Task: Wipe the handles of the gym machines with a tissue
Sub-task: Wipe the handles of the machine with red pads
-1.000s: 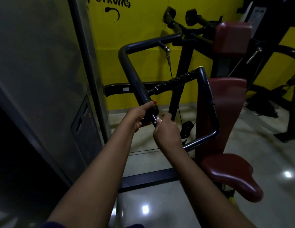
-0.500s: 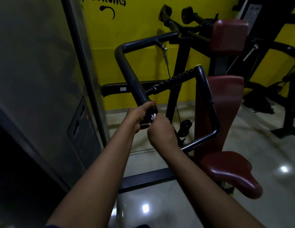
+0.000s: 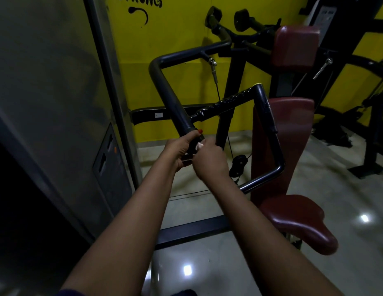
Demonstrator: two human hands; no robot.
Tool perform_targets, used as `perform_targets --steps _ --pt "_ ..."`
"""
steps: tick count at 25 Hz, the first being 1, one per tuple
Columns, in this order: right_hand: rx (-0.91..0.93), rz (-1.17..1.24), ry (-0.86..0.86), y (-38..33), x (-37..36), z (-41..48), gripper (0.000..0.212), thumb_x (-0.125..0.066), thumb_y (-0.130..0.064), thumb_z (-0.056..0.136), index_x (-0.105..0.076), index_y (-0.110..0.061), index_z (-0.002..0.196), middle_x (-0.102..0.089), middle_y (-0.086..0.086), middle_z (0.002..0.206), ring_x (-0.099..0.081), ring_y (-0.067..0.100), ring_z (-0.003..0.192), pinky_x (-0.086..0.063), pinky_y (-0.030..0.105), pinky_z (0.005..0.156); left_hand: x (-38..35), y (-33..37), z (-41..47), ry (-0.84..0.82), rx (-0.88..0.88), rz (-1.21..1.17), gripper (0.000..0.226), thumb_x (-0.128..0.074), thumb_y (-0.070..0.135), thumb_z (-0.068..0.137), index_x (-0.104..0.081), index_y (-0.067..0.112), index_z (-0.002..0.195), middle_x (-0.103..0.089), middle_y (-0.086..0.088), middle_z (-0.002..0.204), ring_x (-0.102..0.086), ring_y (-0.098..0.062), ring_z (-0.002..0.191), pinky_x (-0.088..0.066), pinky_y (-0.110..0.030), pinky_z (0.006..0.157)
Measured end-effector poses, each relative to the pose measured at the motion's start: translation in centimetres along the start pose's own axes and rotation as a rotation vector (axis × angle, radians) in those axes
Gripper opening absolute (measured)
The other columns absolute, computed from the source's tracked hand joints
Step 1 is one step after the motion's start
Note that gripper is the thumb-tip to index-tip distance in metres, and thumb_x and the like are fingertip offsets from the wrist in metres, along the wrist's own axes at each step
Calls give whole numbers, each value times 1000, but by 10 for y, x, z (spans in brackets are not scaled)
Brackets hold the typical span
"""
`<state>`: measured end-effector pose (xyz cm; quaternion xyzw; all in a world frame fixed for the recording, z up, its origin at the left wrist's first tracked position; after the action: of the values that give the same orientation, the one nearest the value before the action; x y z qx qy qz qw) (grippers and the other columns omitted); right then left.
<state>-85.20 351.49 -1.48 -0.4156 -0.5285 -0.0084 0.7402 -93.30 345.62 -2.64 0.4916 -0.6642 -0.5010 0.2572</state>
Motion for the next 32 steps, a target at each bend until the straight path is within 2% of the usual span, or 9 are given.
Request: perform_targets --steps 2,4,8,12,16,20,23,30,32 --pt "-106 112 -160 17 11 -2 23 -46 -18 98 -54 -2 113 -65 12 97 -67 31 88 -52 32 63 -1 -2 0 11 -16 13 45 -77 40 76 -61 10 105 -67 -6 85 -64 -23 78 -51 -33 73" --pt "-34 -176 -184 25 16 -19 23 -44 -18 98 -58 -4 110 -63 12 100 -64 32 92 -44 29 62 -3 -5 0 42 -51 -4 41 -77 40 77 -59 12 101 -67 -8 88 -64 -24 82 -50 -35 78" --pt "20 -256 94 10 8 -37 24 -38 -15 97 -46 -9 118 -61 10 107 -61 29 95 -37 32 66 -3 -15 -2 59 -74 -92 42 -78 42 76 -60 11 97 -69 -11 92 -69 -27 82 -56 -34 72" --pt "341 -402 338 17 -11 -53 34 -40 -8 92 -43 -3 126 -64 19 112 -63 34 91 -49 39 72 -3 -29 -9 1 -22 -144 39 -80 21 77 -64 -3 102 -70 -12 82 -69 -20 66 -54 -24 50" --pt "586 -553 528 53 -23 -88 35 -49 -1 92 -58 2 126 -56 25 132 -57 35 119 -50 41 94 0 -33 -10 -48 65 -216 30 -79 4 75 -62 -9 95 -69 -18 77 -70 -22 60 -60 -29 59" --pt "247 -355 416 24 -6 -62 22 -41 -18 99 -43 -4 116 -69 15 96 -68 28 81 -43 29 60 0 -32 -9 -42 85 -197 34 -82 6 72 -63 -8 96 -70 -17 73 -69 -20 54 -57 -27 53" --pt "-45 -325 232 21 4 -47 31 -29 -33 103 -42 -8 117 -67 10 99 -67 29 87 -36 31 60 0 -36 -9 -52 79 -149 32 -83 16 72 -65 1 94 -72 -7 69 -69 -14 55 -54 -23 53" --pt "-72 -365 15 19 11 -34 39 -29 -32 102 -59 -9 108 -64 12 103 -62 29 91 -39 32 67 -2 -37 -16 -41 40 -116 23 -78 21 79 -59 9 84 -69 -5 74 -65 -15 59 -48 -28 67" --pt "20 -398 120 16 5 -42 30 -32 -25 100 -56 -9 110 -65 12 97 -63 29 85 -38 33 67 -4 -38 -18 -35 56 -114 23 -78 23 79 -62 8 84 -69 -4 72 -63 -13 56 -47 -26 64"
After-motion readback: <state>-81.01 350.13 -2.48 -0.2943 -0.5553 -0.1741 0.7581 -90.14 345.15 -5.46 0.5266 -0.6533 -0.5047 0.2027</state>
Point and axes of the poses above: each hand's wrist, its own z-axis towards the middle knuckle, its own x-axis out of the back of the hand, y = z × x, the point moved 4 cm from there along z, towards the middle knuckle
